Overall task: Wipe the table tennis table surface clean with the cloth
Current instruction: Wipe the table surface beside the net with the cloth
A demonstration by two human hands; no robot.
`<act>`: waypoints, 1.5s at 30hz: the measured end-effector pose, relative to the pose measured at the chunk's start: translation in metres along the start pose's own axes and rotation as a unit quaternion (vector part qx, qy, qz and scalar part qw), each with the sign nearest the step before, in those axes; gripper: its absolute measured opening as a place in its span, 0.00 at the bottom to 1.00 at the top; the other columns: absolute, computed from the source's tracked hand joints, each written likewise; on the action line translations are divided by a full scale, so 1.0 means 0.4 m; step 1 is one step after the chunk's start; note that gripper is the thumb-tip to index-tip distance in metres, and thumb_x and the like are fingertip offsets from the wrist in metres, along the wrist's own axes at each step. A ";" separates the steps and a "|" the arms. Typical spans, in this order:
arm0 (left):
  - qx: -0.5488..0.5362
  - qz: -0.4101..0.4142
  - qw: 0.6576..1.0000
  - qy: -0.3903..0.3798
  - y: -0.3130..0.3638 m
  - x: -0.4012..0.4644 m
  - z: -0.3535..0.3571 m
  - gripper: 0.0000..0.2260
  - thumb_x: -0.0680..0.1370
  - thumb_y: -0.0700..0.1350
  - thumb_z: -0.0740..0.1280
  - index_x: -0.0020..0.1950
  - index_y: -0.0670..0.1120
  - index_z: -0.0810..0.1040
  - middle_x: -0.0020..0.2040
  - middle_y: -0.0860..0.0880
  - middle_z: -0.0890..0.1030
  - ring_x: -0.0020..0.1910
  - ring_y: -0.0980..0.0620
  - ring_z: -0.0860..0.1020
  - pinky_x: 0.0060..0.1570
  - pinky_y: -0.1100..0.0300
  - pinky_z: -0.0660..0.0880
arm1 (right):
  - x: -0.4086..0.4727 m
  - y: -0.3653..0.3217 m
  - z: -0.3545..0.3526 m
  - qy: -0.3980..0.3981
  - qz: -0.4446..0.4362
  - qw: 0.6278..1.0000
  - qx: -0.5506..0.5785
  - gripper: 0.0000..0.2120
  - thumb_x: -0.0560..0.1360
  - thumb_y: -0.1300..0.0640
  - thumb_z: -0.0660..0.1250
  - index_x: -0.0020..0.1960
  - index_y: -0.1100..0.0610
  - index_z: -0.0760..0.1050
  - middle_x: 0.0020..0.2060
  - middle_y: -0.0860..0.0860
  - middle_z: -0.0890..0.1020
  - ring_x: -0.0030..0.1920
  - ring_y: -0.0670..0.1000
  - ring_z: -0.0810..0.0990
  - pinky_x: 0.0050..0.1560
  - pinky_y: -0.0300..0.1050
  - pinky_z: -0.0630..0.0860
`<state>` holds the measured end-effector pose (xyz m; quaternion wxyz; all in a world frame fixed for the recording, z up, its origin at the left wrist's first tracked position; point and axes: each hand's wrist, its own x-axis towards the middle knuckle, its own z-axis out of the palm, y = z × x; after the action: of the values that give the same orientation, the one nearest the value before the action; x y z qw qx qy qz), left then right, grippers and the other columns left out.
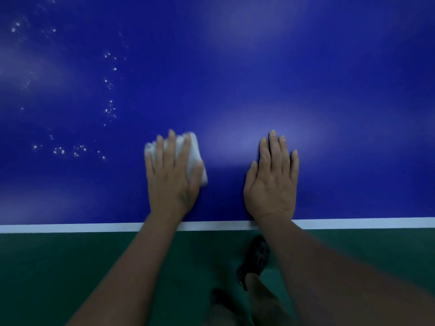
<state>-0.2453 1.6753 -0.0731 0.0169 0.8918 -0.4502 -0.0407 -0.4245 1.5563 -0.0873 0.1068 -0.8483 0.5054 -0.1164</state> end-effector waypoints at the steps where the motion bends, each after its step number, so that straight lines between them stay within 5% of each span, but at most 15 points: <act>1: -0.001 -0.036 0.999 0.003 -0.019 0.055 -0.002 0.29 0.88 0.62 0.49 0.87 0.51 0.55 0.87 0.45 0.56 0.86 0.40 0.52 0.82 0.35 0.50 | -0.001 0.000 0.001 0.002 0.000 1.000 0.000 0.26 0.88 0.53 0.53 0.84 0.61 0.61 0.85 0.56 0.59 0.86 0.56 0.55 0.85 0.63 0.51; 5: -0.012 -0.097 0.995 0.015 0.002 0.032 0.005 0.29 0.88 0.62 0.46 0.87 0.52 0.53 0.87 0.45 0.54 0.86 0.41 0.50 0.82 0.35 0.49 | -0.004 0.000 -0.001 -0.008 -0.001 1.000 -0.009 0.27 0.88 0.51 0.50 0.84 0.61 0.60 0.86 0.55 0.58 0.86 0.55 0.54 0.85 0.61 0.49; 10: -0.004 -0.012 1.000 -0.010 0.100 -0.240 0.009 0.29 0.88 0.58 0.55 0.87 0.48 0.58 0.86 0.40 0.57 0.85 0.37 0.52 0.80 0.31 0.53 | 0.000 0.000 -0.007 -0.011 0.002 1.000 -0.011 0.27 0.87 0.51 0.52 0.84 0.60 0.61 0.85 0.54 0.59 0.86 0.55 0.54 0.85 0.60 0.50; 14: 0.001 0.071 0.997 0.005 0.034 -0.118 -0.001 0.29 0.88 0.59 0.54 0.86 0.48 0.58 0.85 0.42 0.59 0.85 0.38 0.54 0.80 0.33 0.54 | 0.001 -0.008 -0.013 0.001 0.003 1.000 0.003 0.27 0.87 0.51 0.53 0.83 0.61 0.63 0.85 0.54 0.60 0.85 0.55 0.56 0.85 0.59 0.50; 18: -0.004 0.067 0.998 -0.001 -0.030 0.023 -0.010 0.30 0.88 0.62 0.50 0.87 0.51 0.53 0.87 0.44 0.54 0.86 0.41 0.49 0.81 0.35 0.51 | -0.009 -0.013 -0.010 0.028 0.003 0.999 0.017 0.24 0.88 0.54 0.55 0.81 0.61 0.66 0.84 0.55 0.64 0.85 0.55 0.58 0.85 0.59 0.53; 24: -0.083 0.163 0.983 -0.023 -0.092 -0.010 -0.023 0.26 0.86 0.57 0.58 0.83 0.48 0.66 0.87 0.45 0.55 0.86 0.44 0.49 0.81 0.34 0.52 | 0.001 -0.135 0.004 0.064 -0.047 0.993 0.083 0.19 0.86 0.61 0.61 0.75 0.63 0.73 0.80 0.56 0.70 0.82 0.58 0.66 0.84 0.63 0.57; 33: -0.074 0.225 0.971 0.020 -0.173 0.440 -0.016 0.27 0.88 0.58 0.52 0.85 0.50 0.63 0.87 0.47 0.56 0.86 0.45 0.50 0.82 0.38 0.51 | 0.279 -0.354 0.094 0.061 0.010 0.991 0.115 0.18 0.86 0.61 0.58 0.74 0.62 0.74 0.80 0.55 0.71 0.82 0.56 0.65 0.85 0.60 0.55; 42: -0.077 0.199 0.975 0.056 -0.215 0.897 -0.018 0.28 0.86 0.60 0.51 0.85 0.52 0.64 0.86 0.47 0.60 0.86 0.44 0.55 0.82 0.37 0.49 | 0.661 -0.537 0.211 0.083 0.026 0.993 0.082 0.20 0.87 0.60 0.56 0.75 0.63 0.74 0.78 0.57 0.73 0.81 0.60 0.68 0.83 0.60 0.57; 45: -0.088 0.186 0.976 0.072 -0.235 0.987 -0.018 0.28 0.86 0.60 0.52 0.84 0.51 0.65 0.85 0.47 0.61 0.85 0.44 0.56 0.82 0.37 0.50 | 0.712 -0.567 0.238 0.068 0.054 0.996 0.038 0.23 0.88 0.54 0.56 0.80 0.61 0.68 0.82 0.55 0.67 0.84 0.58 0.61 0.84 0.59 0.54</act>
<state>0.0641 1.4134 -0.0947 0.1349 0.7879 -0.6007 -0.0120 -0.0752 1.4169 -0.0846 0.1108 -0.8055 0.5513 -0.1868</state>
